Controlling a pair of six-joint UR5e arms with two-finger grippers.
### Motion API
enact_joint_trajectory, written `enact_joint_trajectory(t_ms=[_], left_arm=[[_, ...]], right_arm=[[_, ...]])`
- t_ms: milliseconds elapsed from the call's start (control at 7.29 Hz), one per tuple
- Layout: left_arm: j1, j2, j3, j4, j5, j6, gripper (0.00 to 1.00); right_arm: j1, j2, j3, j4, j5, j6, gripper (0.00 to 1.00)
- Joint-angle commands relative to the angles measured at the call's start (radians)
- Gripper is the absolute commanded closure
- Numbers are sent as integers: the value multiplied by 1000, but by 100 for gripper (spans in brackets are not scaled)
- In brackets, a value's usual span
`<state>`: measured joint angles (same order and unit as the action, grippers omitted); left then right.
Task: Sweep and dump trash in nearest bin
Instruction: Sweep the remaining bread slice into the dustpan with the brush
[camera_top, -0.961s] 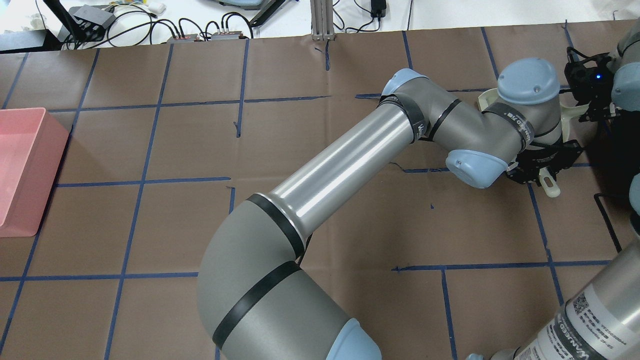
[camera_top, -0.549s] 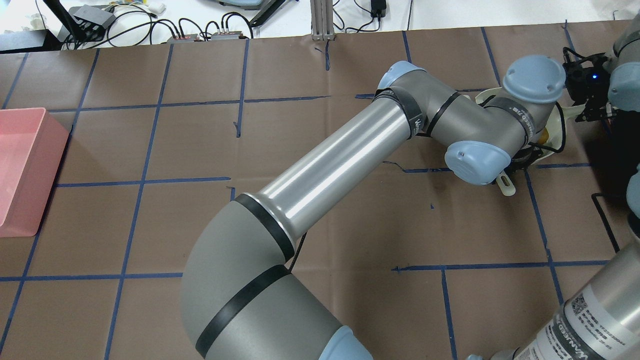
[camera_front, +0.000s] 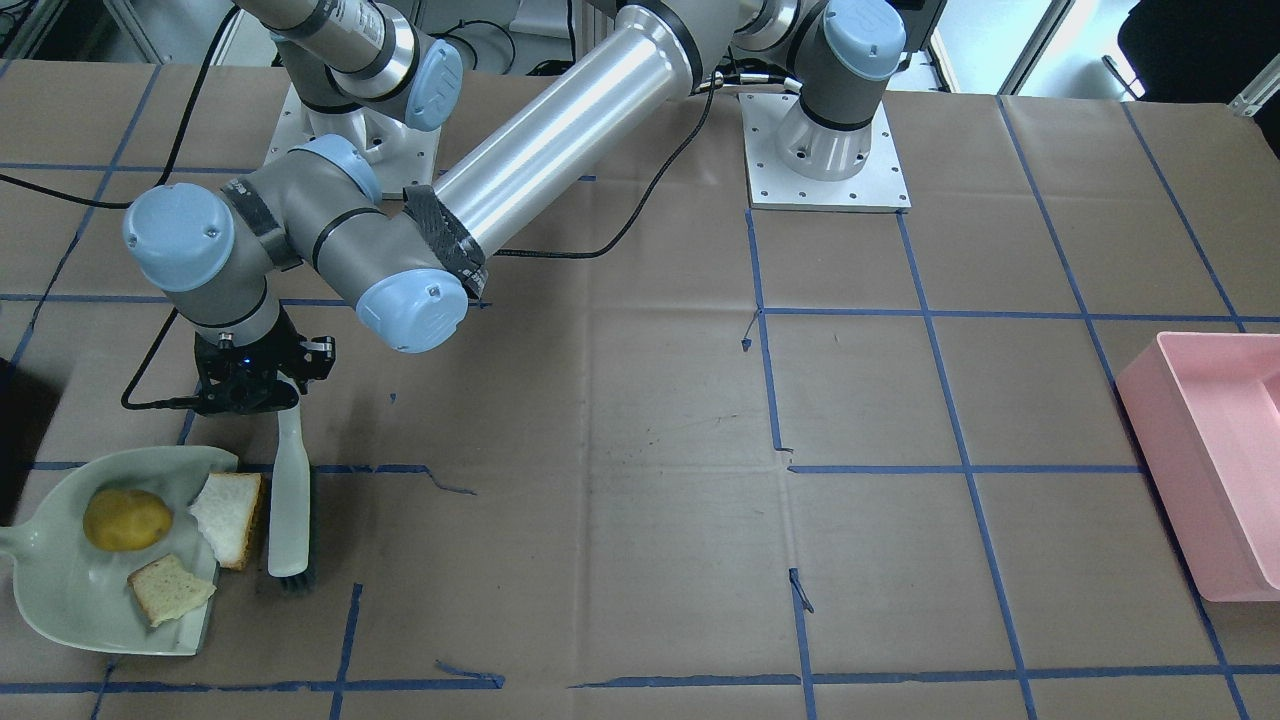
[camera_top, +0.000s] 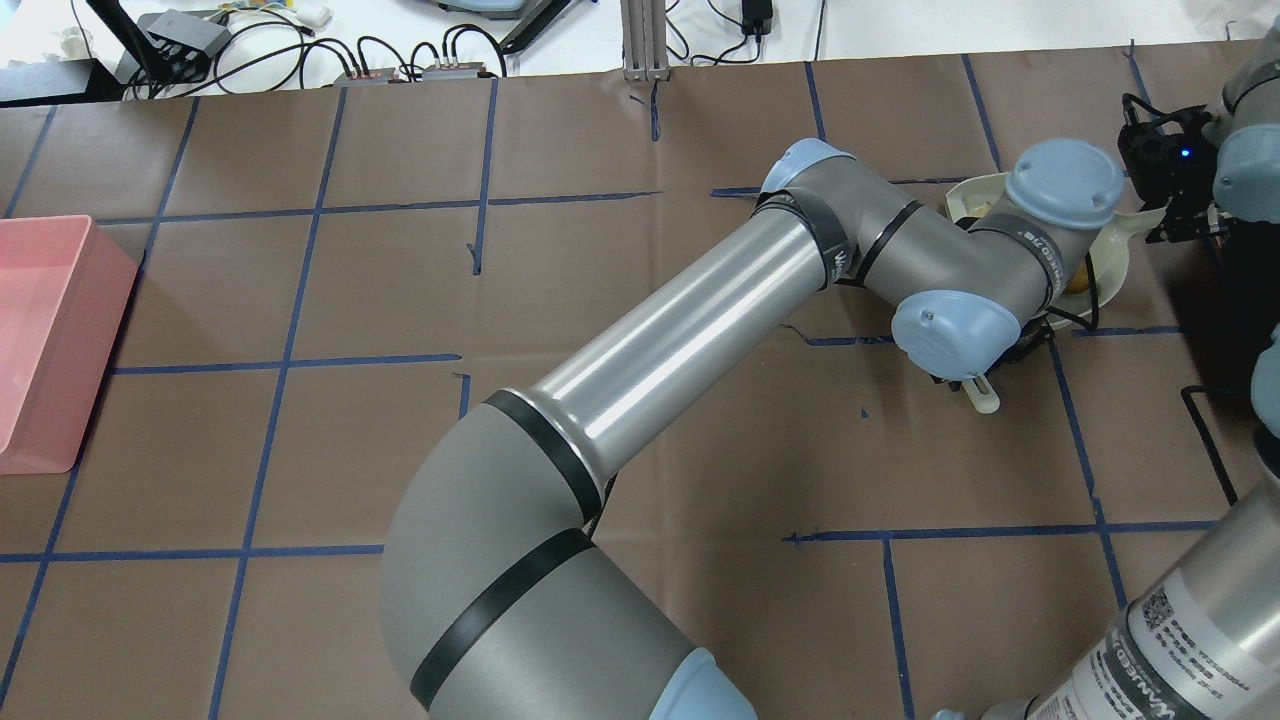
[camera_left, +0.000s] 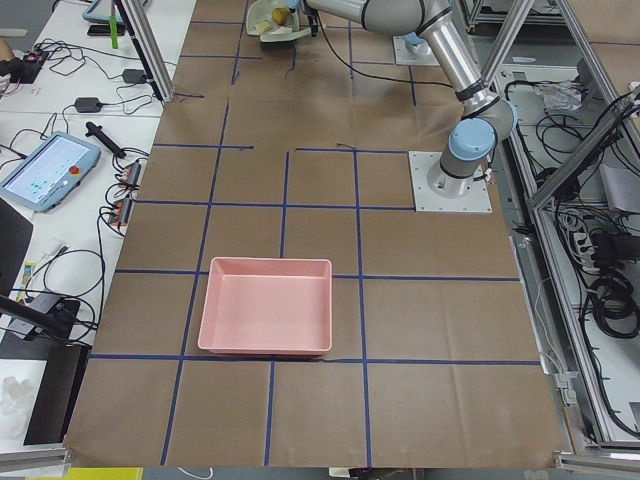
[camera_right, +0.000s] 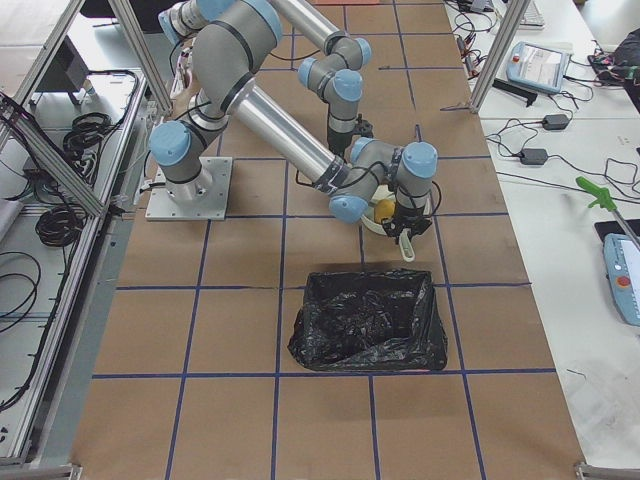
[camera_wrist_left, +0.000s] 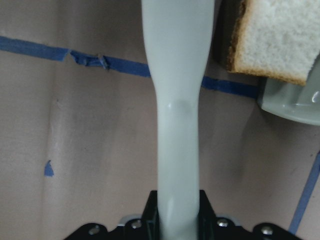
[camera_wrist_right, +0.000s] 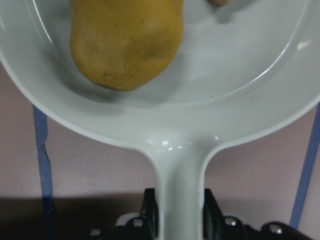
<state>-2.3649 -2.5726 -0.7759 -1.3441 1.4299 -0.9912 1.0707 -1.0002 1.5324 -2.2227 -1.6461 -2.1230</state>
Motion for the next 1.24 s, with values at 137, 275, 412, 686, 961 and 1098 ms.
enact_joint_trajectory(t_ms=[137, 275, 412, 686, 961, 1098], left_arm=[[-1, -43, 30, 176, -156, -4, 100], [0, -52, 49, 210, -214, -3, 100], [0, -64, 65, 270, -264, -4, 100], [0, -66, 69, 292, -301, -6, 100], [-1, -58, 55, 270, -289, 12, 100], [3, -45, 41, 231, -255, 16, 100]], right_arm=[[2, 0, 0, 2, 0, 0, 100], [2, -2, 0, 2, 0, 0, 100], [2, -2, 2, 2, 0, 0, 100], [3, -2, 0, 3, 0, 0, 100], [3, -2, 0, 14, 3, 1, 100], [3, -2, 0, 14, 8, 1, 100]])
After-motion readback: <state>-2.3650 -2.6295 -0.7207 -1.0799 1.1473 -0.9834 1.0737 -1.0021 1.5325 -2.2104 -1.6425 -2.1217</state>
